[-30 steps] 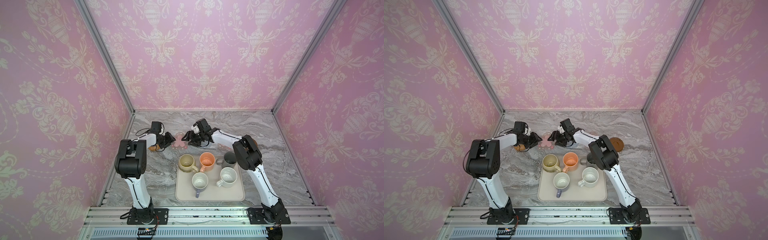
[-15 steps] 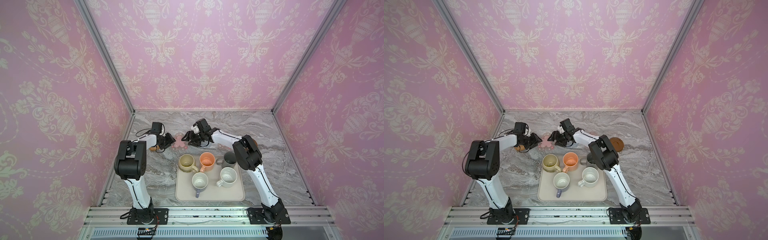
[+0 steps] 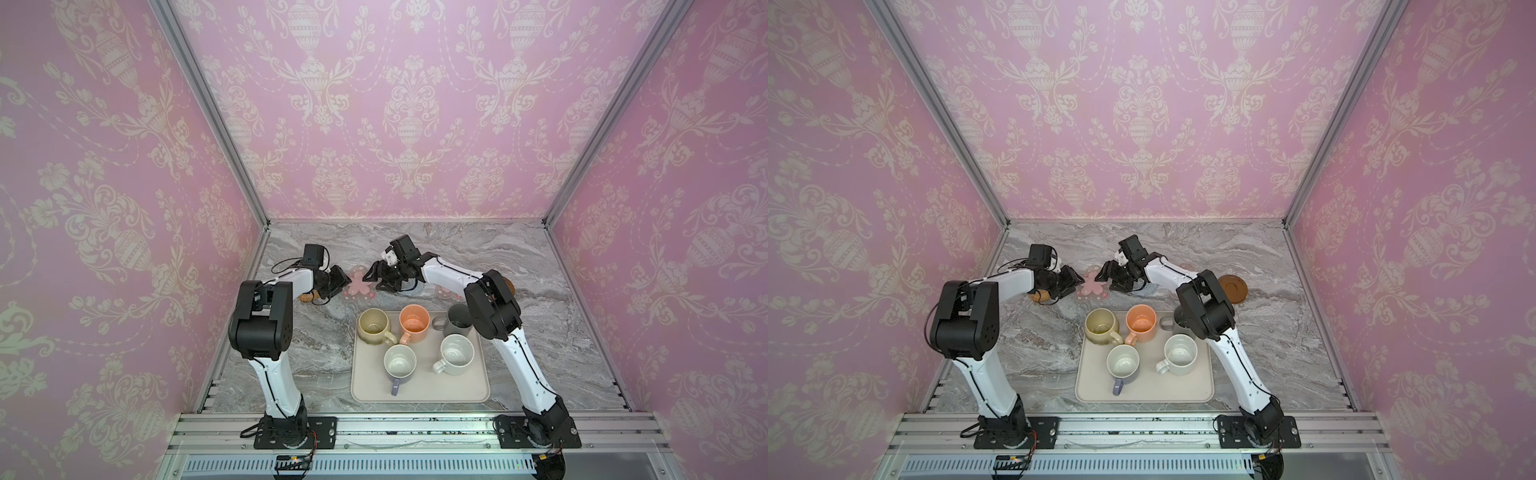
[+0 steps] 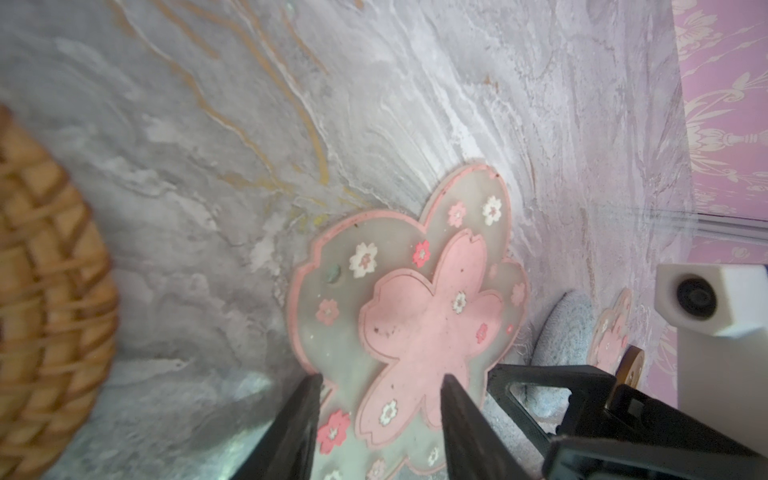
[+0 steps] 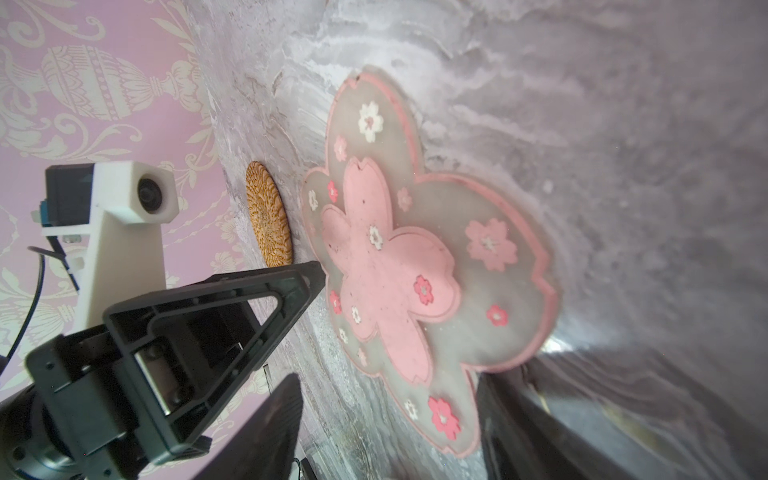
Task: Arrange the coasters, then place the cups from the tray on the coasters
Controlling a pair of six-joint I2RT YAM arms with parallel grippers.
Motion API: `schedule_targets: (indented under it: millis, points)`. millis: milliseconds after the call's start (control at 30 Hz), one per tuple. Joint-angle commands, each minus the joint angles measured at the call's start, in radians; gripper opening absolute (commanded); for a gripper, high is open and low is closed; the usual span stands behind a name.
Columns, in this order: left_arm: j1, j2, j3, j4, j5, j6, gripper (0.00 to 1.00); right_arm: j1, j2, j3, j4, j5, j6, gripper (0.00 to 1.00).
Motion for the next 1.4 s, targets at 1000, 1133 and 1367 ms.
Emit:
schedule_targets:
  millis: [1000,1133,1367]
  points:
    - [-0.015,-0.078,0.082,-0.083,0.016,0.01,0.53,-0.014,-0.065,0.05,-0.026,0.035,-0.136,0.68]
    - [-0.016,-0.097,0.122,-0.17,-0.016,0.05,0.54,-0.017,-0.107,0.032,-0.091,0.027,-0.16,0.68]
    - [-0.011,-0.182,0.161,-0.299,-0.092,0.153,0.54,-0.022,-0.294,-0.141,-0.108,0.08,-0.231,0.68]
